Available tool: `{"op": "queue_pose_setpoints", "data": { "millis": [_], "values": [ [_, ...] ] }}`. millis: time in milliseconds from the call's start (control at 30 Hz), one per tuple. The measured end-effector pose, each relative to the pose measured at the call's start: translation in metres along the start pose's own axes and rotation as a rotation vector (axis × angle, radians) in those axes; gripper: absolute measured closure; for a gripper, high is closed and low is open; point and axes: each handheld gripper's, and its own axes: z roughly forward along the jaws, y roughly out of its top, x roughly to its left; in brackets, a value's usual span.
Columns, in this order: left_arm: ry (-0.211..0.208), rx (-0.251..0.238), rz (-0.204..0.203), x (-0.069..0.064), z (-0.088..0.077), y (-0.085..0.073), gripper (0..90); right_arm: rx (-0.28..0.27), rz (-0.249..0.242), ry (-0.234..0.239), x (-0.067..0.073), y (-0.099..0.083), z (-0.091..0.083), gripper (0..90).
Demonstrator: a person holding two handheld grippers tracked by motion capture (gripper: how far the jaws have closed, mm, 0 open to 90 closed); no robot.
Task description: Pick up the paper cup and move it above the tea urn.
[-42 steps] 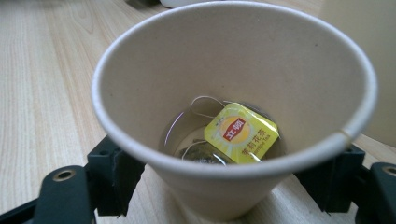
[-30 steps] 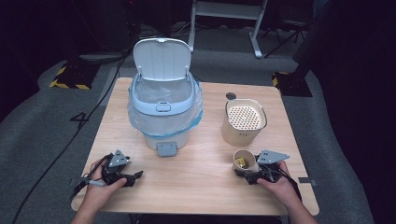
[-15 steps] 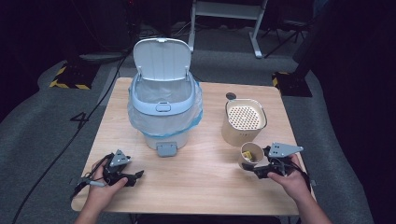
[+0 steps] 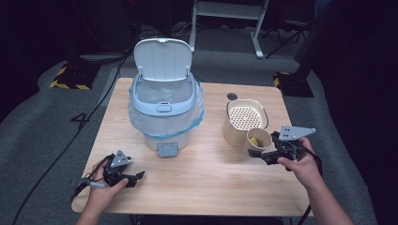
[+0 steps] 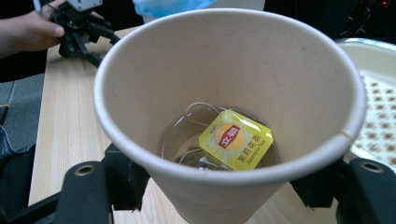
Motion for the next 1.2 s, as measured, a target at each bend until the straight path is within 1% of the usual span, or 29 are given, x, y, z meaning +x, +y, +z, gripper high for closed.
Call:
{"op": "queue_pose_setpoints", "data": {
  "millis": [167,233,267,300,400,433,600,667,833,900,967,1000,1033,1067,1100,1133,1167,1200],
  "values": [
    [-0.001,0.000,-0.001,0.000,0.000,0.000,19.8,0.003,-0.016,-0.008,-0.007,0.018,-0.005,32.1],
    [-0.001,0.000,-0.001,0.000,0.000,0.000,19.8,0.002,-0.024,-0.019,-0.010,0.026,-0.008,32.0],
    [-0.001,0.000,-0.001,0.000,0.000,0.000,19.8,0.002,-0.024,-0.019,-0.010,0.026,-0.008,32.0],
    [-0.001,0.000,-0.001,0.000,0.000,0.000,19.8,0.001,-0.023,-0.020,-0.013,0.032,-0.010,32.0],
    [-0.001,0.000,-0.001,0.000,0.000,0.000,19.8,-0.006,-0.024,-0.023,-0.016,0.038,-0.011,32.0],
    [-0.001,0.000,0.000,0.000,0.000,0.000,19.8,-0.006,-0.026,-0.026,-0.021,0.044,-0.011,32.0],
    [0.000,0.000,-0.001,0.000,0.000,0.000,19.8,-0.006,-0.016,-0.047,-0.034,0.054,-0.007,31.9],
    [-0.001,0.000,-0.001,0.000,0.000,0.000,19.8,-0.009,-0.010,-0.047,-0.041,0.057,-0.005,31.9],
    [-0.003,0.000,-0.003,0.000,0.000,0.000,19.8,-0.005,-0.002,-0.067,-0.059,0.062,0.003,31.8],
    [-0.003,0.000,-0.003,0.000,0.000,0.000,19.8,-0.003,0.000,-0.070,-0.061,0.062,0.004,31.8],
    [-0.003,0.000,-0.003,0.000,0.000,0.000,19.8,0.004,0.001,-0.090,-0.069,0.063,0.007,31.8],
    [-0.003,0.000,-0.003,0.000,0.000,0.000,19.8,0.004,0.001,-0.090,-0.069,0.063,0.007,31.8],
    [-0.001,0.000,-0.001,0.000,0.000,0.000,19.8,0.001,0.002,-0.102,-0.074,0.063,0.008,31.8],
    [-0.001,0.000,-0.001,0.000,0.000,0.000,19.8,0.001,0.002,-0.102,-0.074,0.063,0.008,31.8],
    [-0.003,0.000,-0.003,0.000,0.000,0.000,19.8,0.001,0.005,-0.113,-0.078,0.064,0.009,31.7],
    [-0.003,0.000,-0.003,0.000,0.000,0.000,19.8,0.001,0.005,-0.113,-0.078,0.064,0.009,31.7],
    [-0.003,0.000,-0.003,0.000,0.000,0.000,19.8,0.003,0.013,-0.125,-0.082,0.064,0.011,31.8],
    [-0.003,0.000,-0.003,0.000,0.000,0.000,19.8,0.003,0.018,-0.127,-0.084,0.063,0.011,31.8]
  ]
}}
